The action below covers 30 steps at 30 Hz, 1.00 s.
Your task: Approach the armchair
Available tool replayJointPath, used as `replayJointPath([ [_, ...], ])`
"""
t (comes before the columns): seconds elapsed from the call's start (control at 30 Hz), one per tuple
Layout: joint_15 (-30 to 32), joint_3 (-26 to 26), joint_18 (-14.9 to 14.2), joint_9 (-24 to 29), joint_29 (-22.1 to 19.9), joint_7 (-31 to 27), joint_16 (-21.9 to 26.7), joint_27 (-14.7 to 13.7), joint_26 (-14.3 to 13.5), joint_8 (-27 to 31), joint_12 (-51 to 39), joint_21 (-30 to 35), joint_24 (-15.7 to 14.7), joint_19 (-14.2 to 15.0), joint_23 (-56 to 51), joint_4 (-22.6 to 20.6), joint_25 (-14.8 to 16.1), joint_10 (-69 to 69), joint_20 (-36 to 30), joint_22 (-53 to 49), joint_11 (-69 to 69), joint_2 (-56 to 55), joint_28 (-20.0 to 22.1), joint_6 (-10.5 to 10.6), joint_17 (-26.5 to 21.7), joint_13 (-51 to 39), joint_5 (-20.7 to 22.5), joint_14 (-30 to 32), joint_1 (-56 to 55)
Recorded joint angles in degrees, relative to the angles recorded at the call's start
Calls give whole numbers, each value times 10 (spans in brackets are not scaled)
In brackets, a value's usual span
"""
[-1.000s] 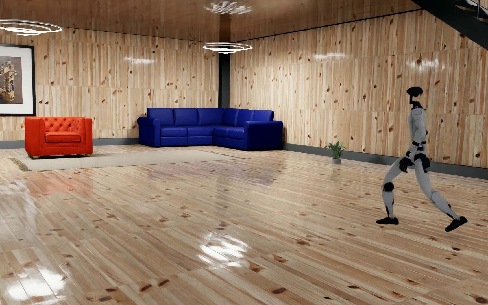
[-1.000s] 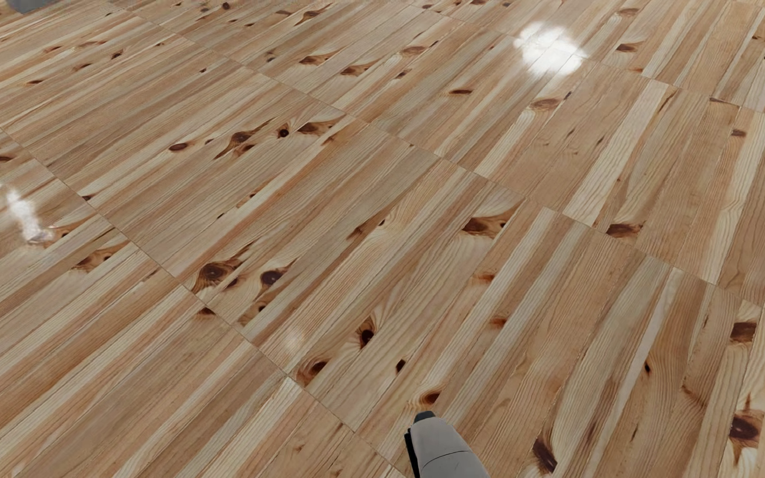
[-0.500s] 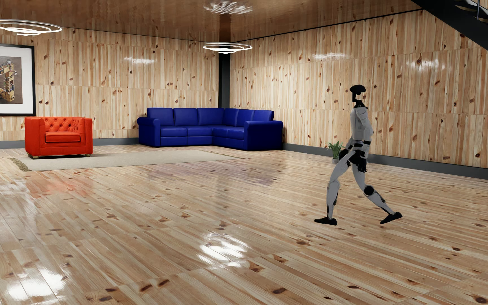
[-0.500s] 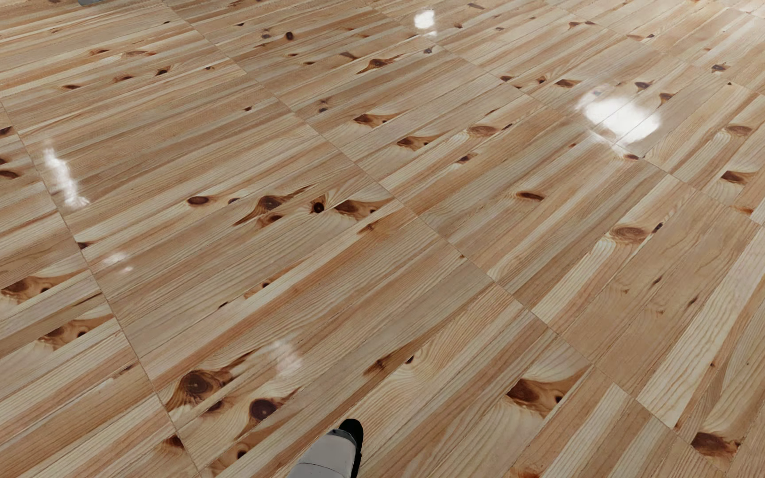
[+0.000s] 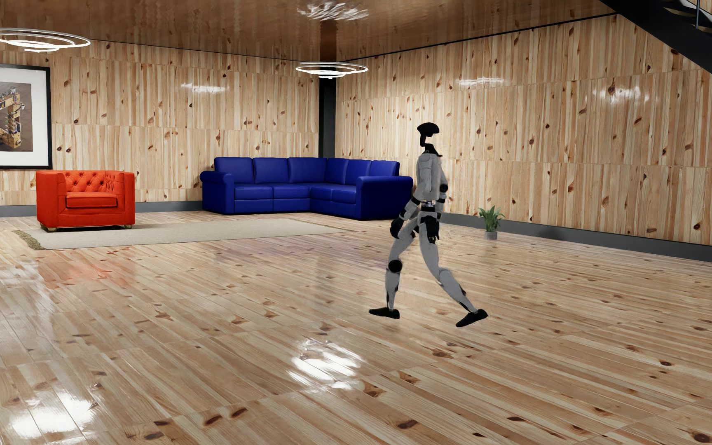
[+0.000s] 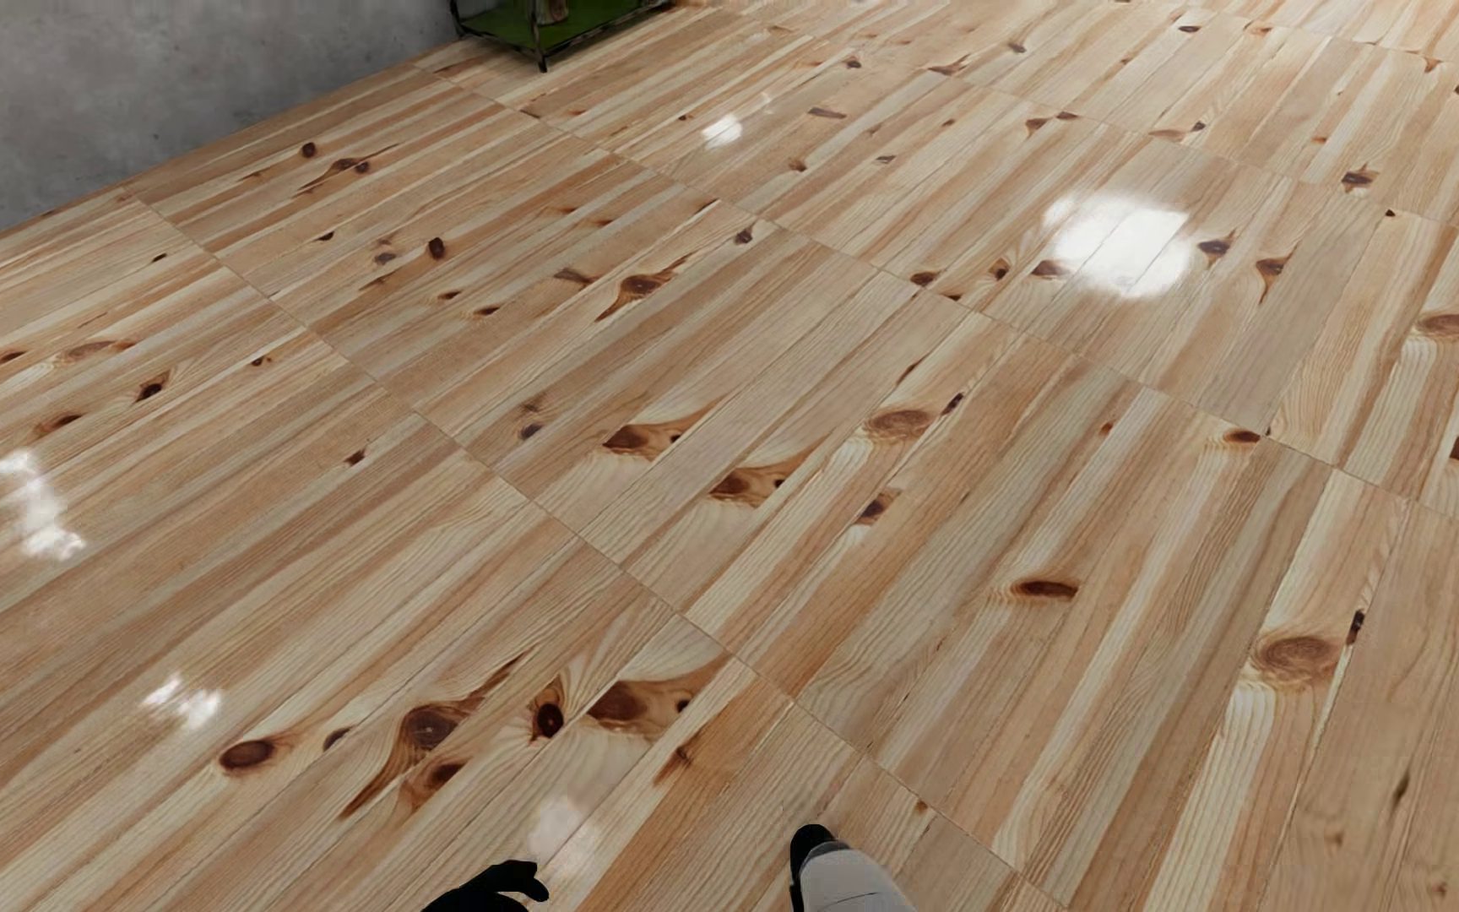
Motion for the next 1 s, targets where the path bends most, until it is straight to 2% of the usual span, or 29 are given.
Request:
replayJointPath([
  [0.03,-62,-11,0,1,0,0,-4,0,0,0,7,5,0,0,11,22,0,21,22,-9,63,-14,0,3,3,2,4,36,24],
  [0.07,-28,-16,0,-13,0,0,-12,0,0,0,24,8,0,0,28,42,0,68,20,2,127,-31,0,10,7,6,11,108,21],
  [0.1,-19,-9,0,-18,0,0,-32,0,0,0,34,15,0,0,54,61,0,150,22,40,189,-34,0,26,8,6,39,228,4],
  [0.13,-48,4,0,-11,0,0,-39,0,0,0,47,11,0,0,68,65,0,267,27,68,221,-4,0,28,11,0,58,325,-36],
  [0.17,-79,13,0,0,0,0,-39,0,0,0,59,-6,0,0,50,76,0,417,19,77,216,37,0,36,14,1,102,355,-108],
  [0.2,-95,42,0,11,0,0,-44,0,0,0,54,-5,0,0,40,65,0,510,-18,104,190,99,0,33,14,0,119,303,-163],
  [0.23,-99,76,0,14,0,0,-58,0,0,0,62,-6,0,0,21,38,0,556,-1,121,165,152,0,17,16,-10,116,257,-227],
  [0.27,-101,112,0,16,0,0,-47,0,0,0,83,-4,0,0,-10,20,0,541,-26,93,125,209,0,5,11,-14,118,258,-288],
  [0.3,-101,149,0,18,0,0,-68,0,0,0,93,-14,0,0,-34,9,0,460,-1,137,83,271,0,-3,7,-16,118,285,-330],
  [0.33,-105,164,0,13,0,0,-57,0,0,0,103,-21,0,0,-64,0,0,362,-41,130,58,307,0,-9,3,-25,115,325,-391],
  [0.37,-116,202,0,20,0,0,-53,0,0,0,120,-26,0,0,-89,-8,0,237,-44,135,29,372,0,-24,2,-28,96,350,-402],
  [0.4,-133,216,0,14,0,0,-53,0,0,0,129,-32,0,0,-106,3,0,129,-46,134,15,405,0,-20,-3,-44,99,319,-435],
  [0.43,-153,234,0,9,0,0,-54,0,0,0,133,-43,0,0,-121,12,0,40,-48,135,6,432,0,-16,-10,-60,100,202,-458],
  [0.47,-165,248,0,4,0,0,-51,0,0,0,138,-53,0,0,-127,28,0,20,-56,135,17,452,0,-13,-13,-74,94,57,-479],
  [0.5,-160,265,0,4,0,0,-47,0,0,0,145,-62,0,0,-127,40,0,21,-64,130,29,473,0,-17,-13,-83,83,18,-492],
  [0.53,-128,280,0,9,0,0,-44,0,0,0,151,-74,0,0,-116,39,0,25,-65,132,42,501,0,-23,-9,-86,67,101,-505],
  [0.57,-64,282,0,1,0,0,-45,0,0,0,155,-82,0,0,-106,26,0,70,-67,138,81,508,0,-34,-6,-78,45,234,-524],
  [0.6,40,273,0,-7,0,0,-46,0,0,0,156,-88,0,0,-91,-6,0,116,-69,145,158,481,0,-56,2,-65,19,334,-536],
  [0.63,123,257,0,-8,0,0,-43,0,0,0,150,-54,0,0,-50,-25,0,160,-59,166,267,439,0,-69,2,-60,12,352,-521],
  [0.67,127,240,0,-12,0,0,-39,0,0,0,138,-52,0,0,-49,-56,0,173,-47,166,397,357,0,-81,2,-43,2,336,-502],
  [0.7,43,213,0,3,0,0,-44,0,0,0,125,-32,0,0,-43,-72,0,161,-15,174,490,301,0,-87,1,-36,4,308,-443],
  [0.73,-36,176,0,7,0,0,-40,0,0,0,108,-18,0,0,-41,-76,0,126,-14,165,535,238,0,-80,-2,-26,22,265,-377],
  [0.77,-72,140,0,8,0,0,-31,0,0,0,93,-8,0,0,-36,-76,0,93,-21,148,539,177,0,-74,-5,-11,36,222,-313],
  [0.83,-77,66,0,15,0,0,-15,0,0,0,83,-5,0,0,-8,-54,0,18,8,76,409,98,0,-55,-13,19,60,129,-179],
  [0.9,-55,17,0,6,0,0,-4,0,0,0,60,-3,0,0,15,-33,0,-10,35,12,208,42,0,-47,-22,43,51,9,-77],
  [0.93,-56,0,0,-5,0,0,-1,0,0,0,41,-5,0,0,30,-32,0,-1,45,-8,92,27,0,-51,-25,52,40,-24,-49],
  [0.97,5,-11,0,-13,0,0,2,0,0,0,26,1,0,0,46,-29,0,0,61,-25,19,24,0,-54,-26,59,36,-39,-26],
  [1.0,282,-10,0,-24,0,0,2,0,0,0,14,-2,0,0,59,-30,0,-10,71,-32,-212,5,0,-58,-26,66,34,-26,-13],
])
